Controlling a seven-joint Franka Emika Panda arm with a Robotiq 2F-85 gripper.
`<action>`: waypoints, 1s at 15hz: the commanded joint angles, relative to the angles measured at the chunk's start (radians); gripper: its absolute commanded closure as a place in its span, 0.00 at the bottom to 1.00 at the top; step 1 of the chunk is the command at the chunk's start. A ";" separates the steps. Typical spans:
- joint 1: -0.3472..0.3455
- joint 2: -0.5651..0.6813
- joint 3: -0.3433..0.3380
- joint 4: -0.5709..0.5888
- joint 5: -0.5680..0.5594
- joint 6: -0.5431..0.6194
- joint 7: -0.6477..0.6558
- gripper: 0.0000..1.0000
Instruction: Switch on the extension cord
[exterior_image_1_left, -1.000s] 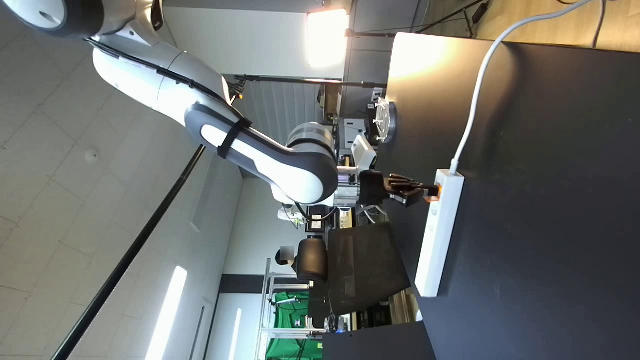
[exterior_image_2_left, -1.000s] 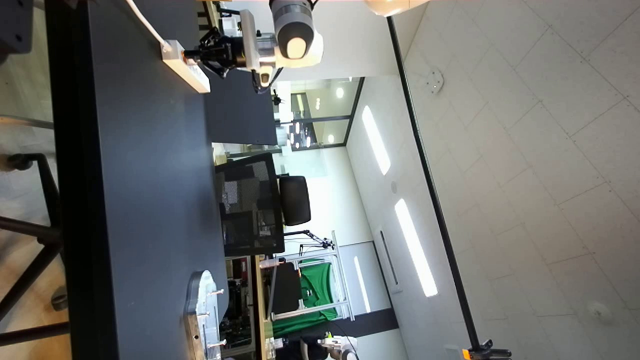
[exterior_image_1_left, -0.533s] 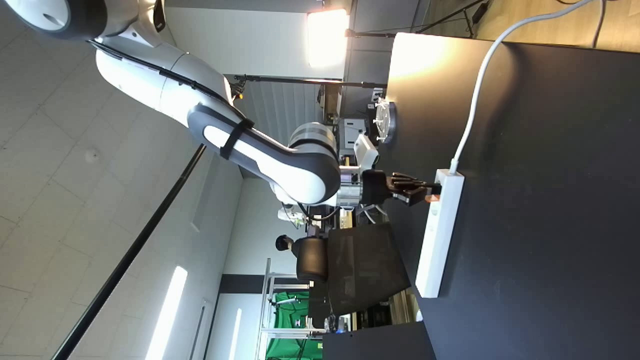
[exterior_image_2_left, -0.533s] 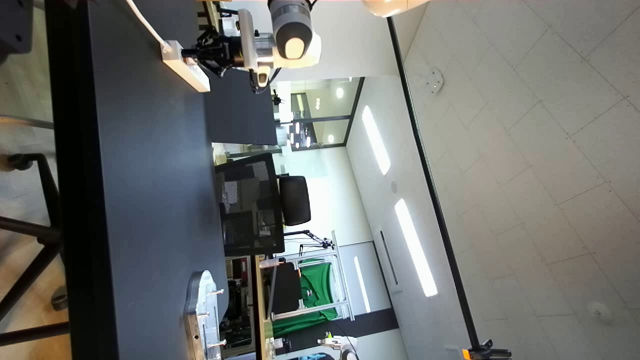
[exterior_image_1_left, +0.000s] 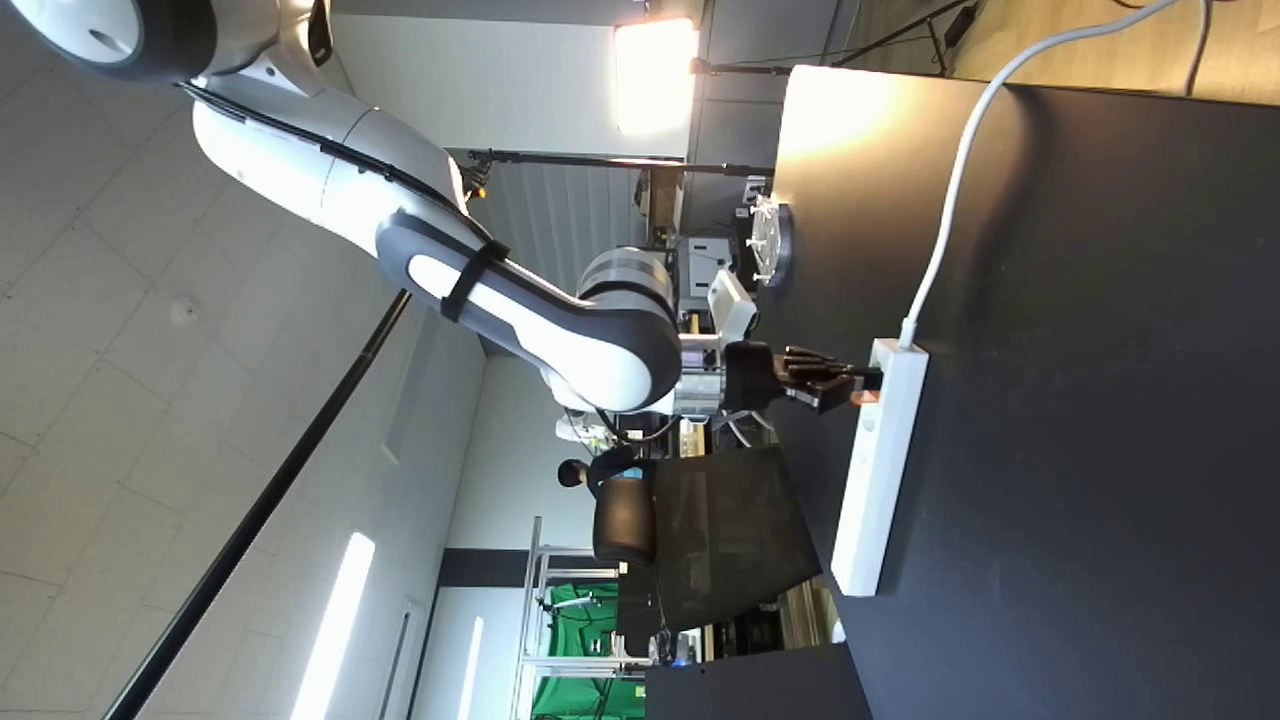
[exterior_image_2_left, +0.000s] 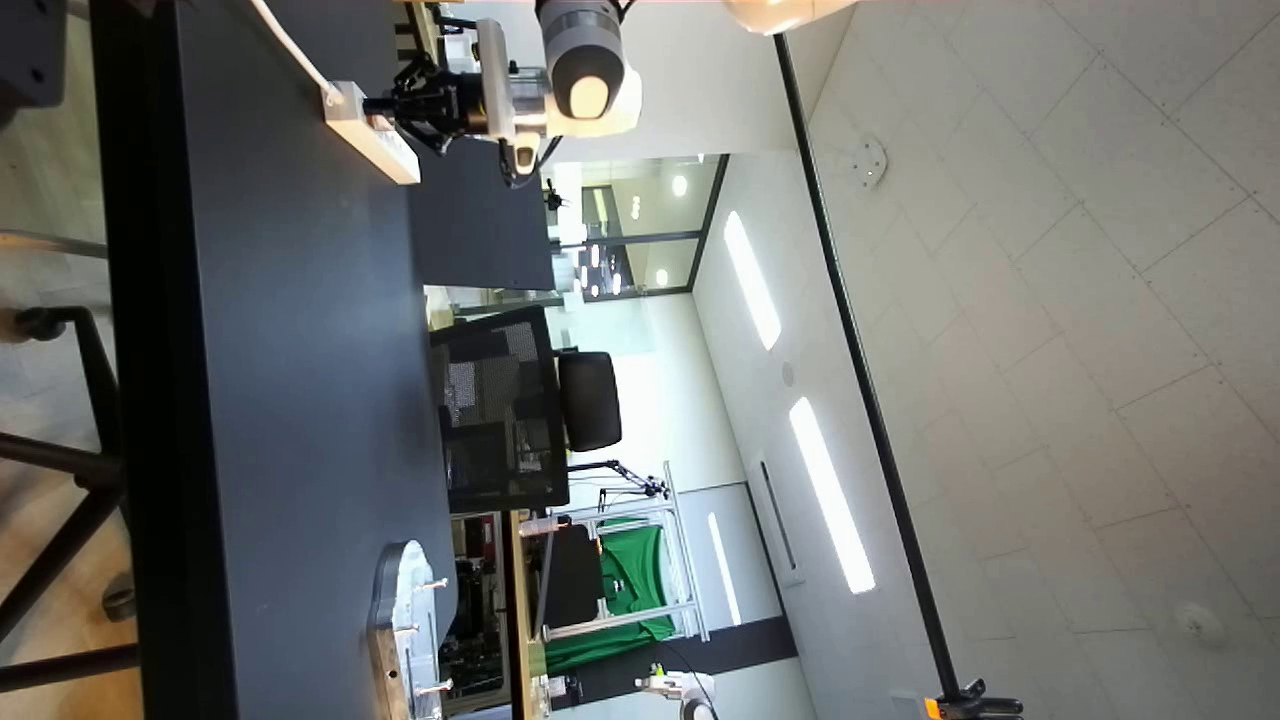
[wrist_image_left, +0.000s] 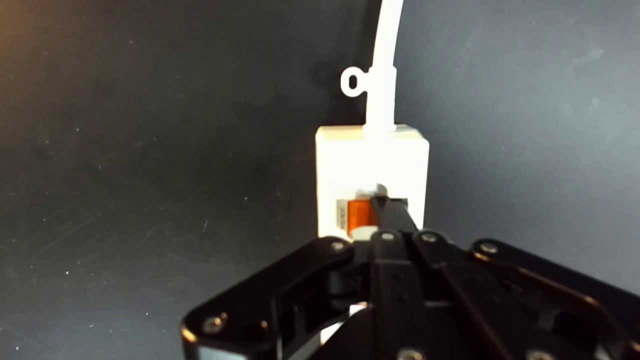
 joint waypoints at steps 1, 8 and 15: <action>0.054 0.013 -0.045 0.031 -0.045 0.013 0.066 1.00; 0.188 -0.231 -0.171 -0.092 -0.188 0.055 0.208 1.00; 0.212 -0.369 -0.176 -0.124 -0.295 -0.036 0.293 0.40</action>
